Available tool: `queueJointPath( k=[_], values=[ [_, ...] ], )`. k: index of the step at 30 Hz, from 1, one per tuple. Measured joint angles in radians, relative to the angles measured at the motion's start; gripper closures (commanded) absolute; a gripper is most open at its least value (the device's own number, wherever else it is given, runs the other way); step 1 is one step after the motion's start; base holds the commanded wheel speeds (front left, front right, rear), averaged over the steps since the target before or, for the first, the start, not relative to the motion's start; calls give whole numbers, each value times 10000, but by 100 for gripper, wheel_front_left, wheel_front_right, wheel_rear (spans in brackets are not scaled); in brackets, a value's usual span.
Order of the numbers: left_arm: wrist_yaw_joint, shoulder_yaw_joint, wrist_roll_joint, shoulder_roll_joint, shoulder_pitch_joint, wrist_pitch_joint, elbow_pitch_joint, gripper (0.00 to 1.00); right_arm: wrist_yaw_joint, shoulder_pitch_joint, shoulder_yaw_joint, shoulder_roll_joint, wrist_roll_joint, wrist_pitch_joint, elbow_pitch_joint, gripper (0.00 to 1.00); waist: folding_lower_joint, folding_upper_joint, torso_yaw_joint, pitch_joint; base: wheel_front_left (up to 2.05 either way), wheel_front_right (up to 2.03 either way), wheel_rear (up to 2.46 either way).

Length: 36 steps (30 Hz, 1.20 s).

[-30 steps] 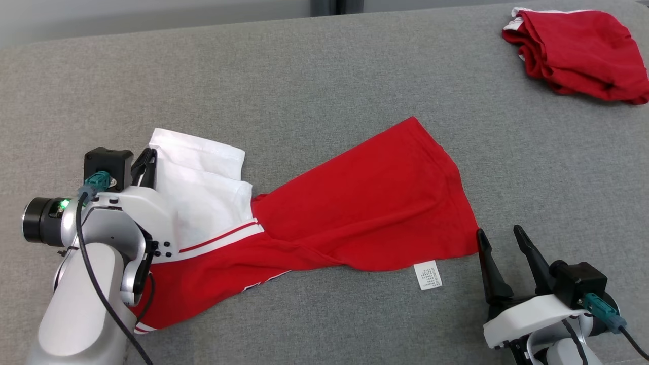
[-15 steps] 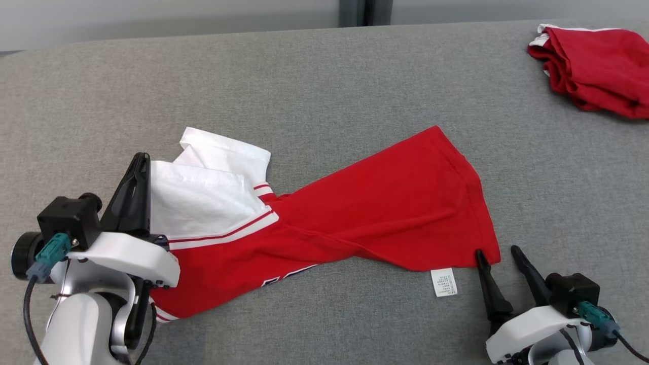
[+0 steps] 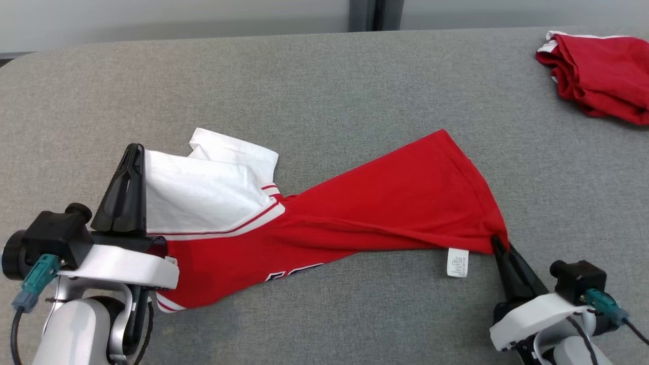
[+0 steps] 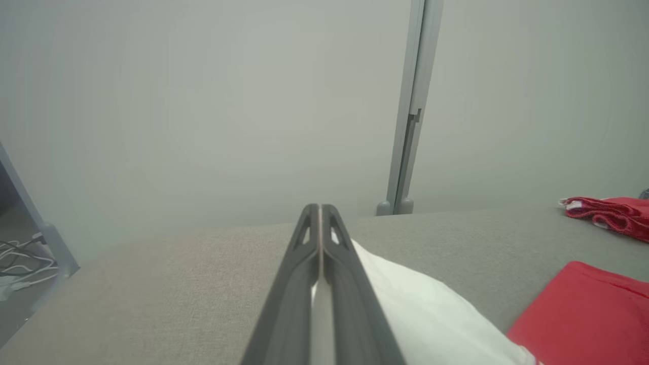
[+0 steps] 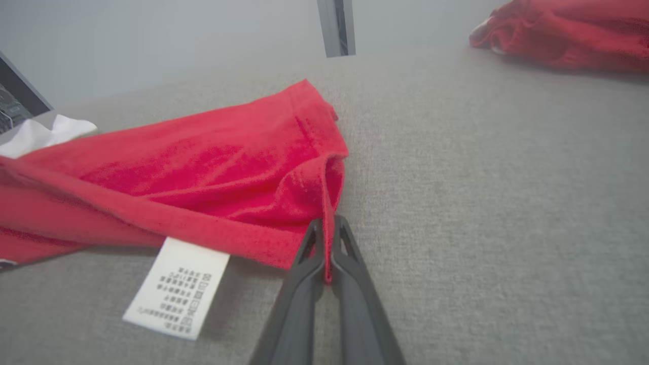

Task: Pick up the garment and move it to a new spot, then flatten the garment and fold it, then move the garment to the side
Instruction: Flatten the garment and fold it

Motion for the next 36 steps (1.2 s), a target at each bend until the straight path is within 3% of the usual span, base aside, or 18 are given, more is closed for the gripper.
queueJointPath(
  k=[6,18,23,27,28,29,30,31,32,36],
  values=[
    [-249,17,236,351,-298,-874,-568,100,0,-43,-286,-144,1104,0,-1383,100,0,0,-169,-126,0,0,0],
    [-857,8,587,1133,-1732,-1593,-1645,100,0,-996,-274,-1638,3068,472,-3359,100,0,0,-382,-681,0,0,0],
    [-1116,-364,395,1296,-1861,-1306,-1436,100,-2,-818,-10,-2096,3262,1774,-2989,100,0,0,-383,-750,0,0,0],
    [-1204,-621,201,1241,-1793,-1325,-932,100,-2,-599,360,-1737,3519,2284,-2297,99,0,0,-382,-593,0,0,0],
    [-1208,-665,161,1227,-1783,-1348,-773,100,-2,-628,485,-1632,3540,2290,-2075,85,0,0,-384,-538,0,0,0],
    [-1220,-717,171,1229,-1772,-1438,-594,100,-2,-667,577,-1523,3618,2282,-1858,60,0,0,-387,-484,0,0,0],
    [-1243,-767,217,1229,-1774,-1505,-426,100,-2,-725,650,-1398,3689,2184,-1670,45,0,0,-392,-434,0,0,0],
    [-1246,-809,278,1229,-1785,-1557,-242,100,-2,-812,700,-1296,3708,2038,-1450,5,0,0,-398,-390,0,0,0],
    [-1246,-844,343,1212,-1821,-1634,-88,100,-2,-922,738,-1281,3670,1871,-1239,0,0,0,-400,-350,0,0,0],
    [-1164,-853,591,1122,-2038,-1847,418,100,-2,-1167,696,-1312,3375,880,-667,0,0,0,-410,-240,0,0,0]
  ],
)
